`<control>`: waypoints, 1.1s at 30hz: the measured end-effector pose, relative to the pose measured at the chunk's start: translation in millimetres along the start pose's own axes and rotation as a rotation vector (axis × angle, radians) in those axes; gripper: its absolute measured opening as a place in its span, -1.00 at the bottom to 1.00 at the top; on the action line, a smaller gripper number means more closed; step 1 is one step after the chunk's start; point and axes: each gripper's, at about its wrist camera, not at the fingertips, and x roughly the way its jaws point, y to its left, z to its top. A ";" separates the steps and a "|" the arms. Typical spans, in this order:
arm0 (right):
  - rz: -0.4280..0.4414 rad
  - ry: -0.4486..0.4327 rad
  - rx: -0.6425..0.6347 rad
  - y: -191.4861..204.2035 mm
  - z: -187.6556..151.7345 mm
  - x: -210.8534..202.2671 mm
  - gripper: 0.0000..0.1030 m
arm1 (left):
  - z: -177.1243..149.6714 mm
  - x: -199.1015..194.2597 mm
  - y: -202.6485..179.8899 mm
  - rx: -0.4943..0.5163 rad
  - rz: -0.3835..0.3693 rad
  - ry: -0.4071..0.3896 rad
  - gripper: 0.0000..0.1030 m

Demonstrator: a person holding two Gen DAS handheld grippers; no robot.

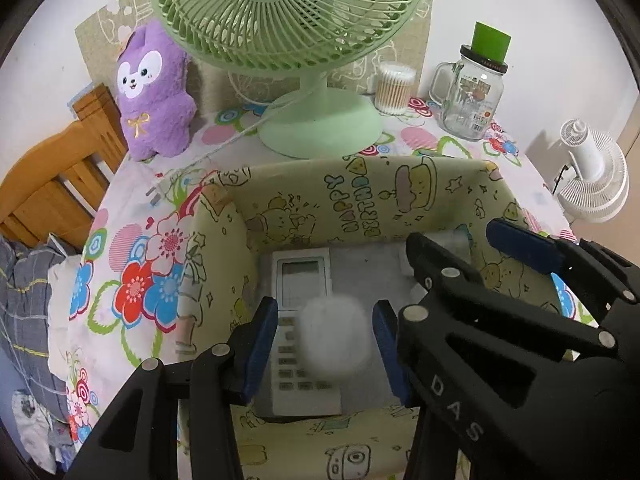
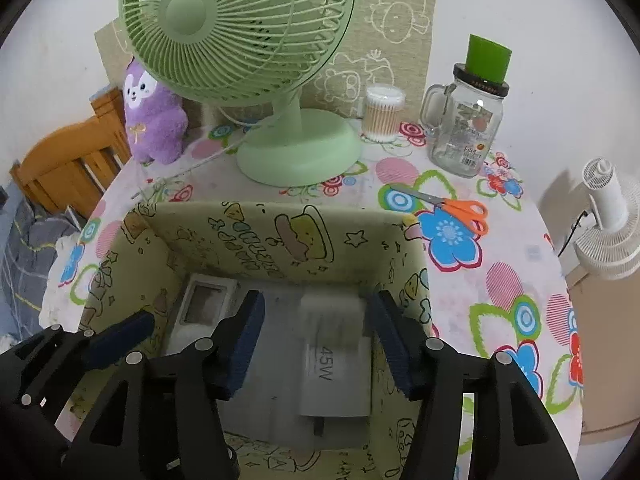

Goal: Organize rigid objects
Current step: 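Lower the case and charger into the box and open both tools, then raise both tools out of the box and pull back toward the table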

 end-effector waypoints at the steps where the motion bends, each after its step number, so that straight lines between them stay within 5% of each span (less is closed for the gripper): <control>1: -0.002 0.008 -0.002 0.3 0.6 -0.7 0.18 | 0.4 -0.2 0.2 -0.002 -0.008 0.002 0.03; 3: 0.000 0.014 -0.001 0.5 1.0 -3.1 0.18 | 1.0 -2.3 -0.4 -0.002 -0.021 0.002 0.26; 7: -0.016 0.002 0.014 -0.9 0.0 -13.3 0.37 | 1.0 -11.4 -5.2 0.017 -0.027 -0.023 0.35; 14: 0.010 0.000 0.055 -6.0 -2.9 -25.4 0.37 | 0.6 -20.9 -7.5 0.017 -0.059 -0.041 0.69; 22: -0.017 -0.028 0.068 -3.6 -7.6 -45.3 0.65 | -3.8 -37.0 -7.3 0.024 -0.033 -0.065 0.86; 33: -0.002 -0.049 0.076 0.3 -17.2 -79.2 0.68 | -16.3 -71.5 -9.3 0.030 0.001 -0.095 0.91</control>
